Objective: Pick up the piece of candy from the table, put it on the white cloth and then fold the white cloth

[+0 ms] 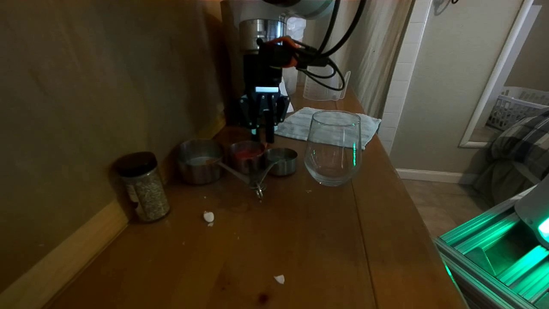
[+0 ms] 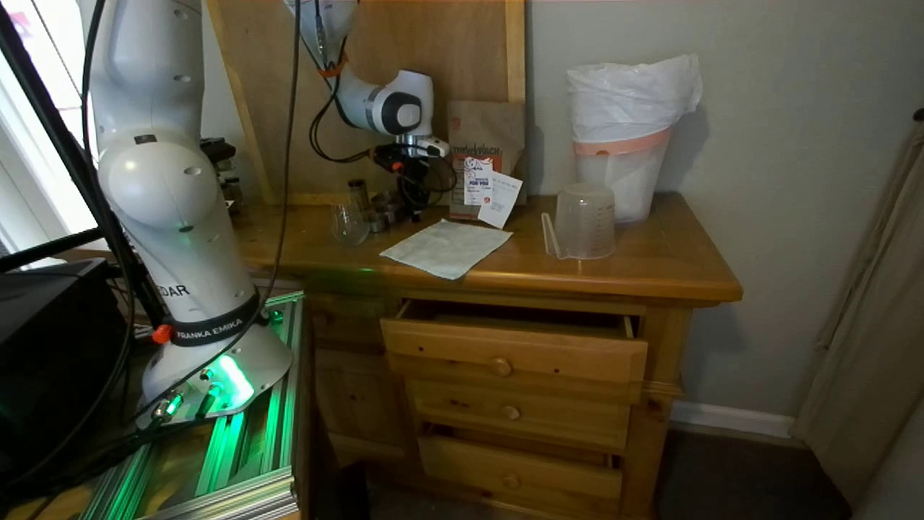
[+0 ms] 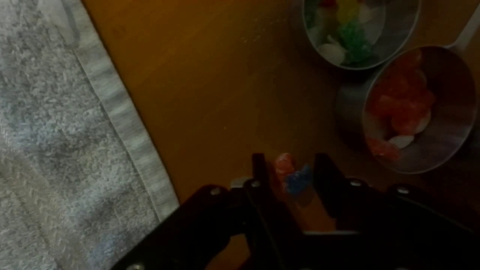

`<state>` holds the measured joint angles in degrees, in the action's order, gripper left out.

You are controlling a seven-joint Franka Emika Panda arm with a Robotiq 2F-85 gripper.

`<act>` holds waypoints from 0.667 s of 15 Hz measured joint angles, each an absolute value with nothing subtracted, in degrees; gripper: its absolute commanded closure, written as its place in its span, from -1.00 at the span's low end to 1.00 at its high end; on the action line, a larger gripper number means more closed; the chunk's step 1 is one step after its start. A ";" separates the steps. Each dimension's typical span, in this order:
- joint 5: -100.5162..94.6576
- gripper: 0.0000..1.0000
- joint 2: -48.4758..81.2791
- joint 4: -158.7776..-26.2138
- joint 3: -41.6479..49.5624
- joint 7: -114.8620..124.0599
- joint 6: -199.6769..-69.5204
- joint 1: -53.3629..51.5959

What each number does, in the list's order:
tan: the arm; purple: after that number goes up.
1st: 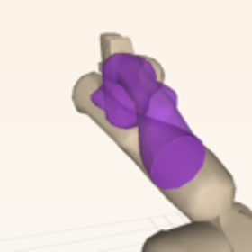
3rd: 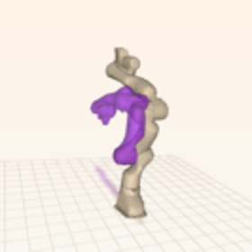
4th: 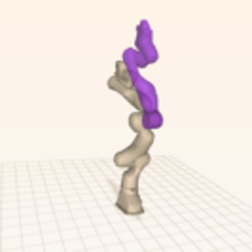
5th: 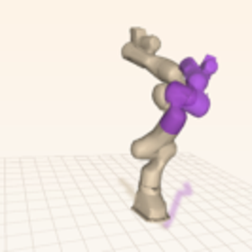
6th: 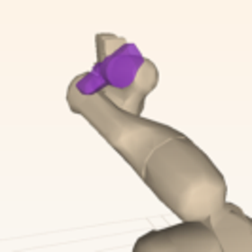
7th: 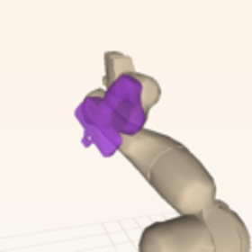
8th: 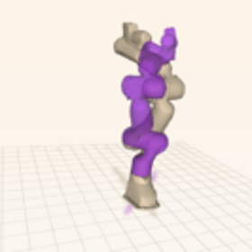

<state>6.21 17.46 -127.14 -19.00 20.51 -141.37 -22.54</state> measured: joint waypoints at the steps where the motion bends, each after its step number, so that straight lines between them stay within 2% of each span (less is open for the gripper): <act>1: 6.22 0.60 17.46 -127.13 -18.98 20.52 -141.37 -22.54; 3: 6.22 0.68 17.46 -127.11 -18.94 20.52 -141.37 -22.54; 5: 6.22 0.57 17.46 -127.09 -18.91 20.53 -141.37 -22.54; 10: 6.26 0.60 17.45 -127.04 -18.38 20.53 -141.37 -22.51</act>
<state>6.26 17.45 -127.04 -18.38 20.53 -141.37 -22.51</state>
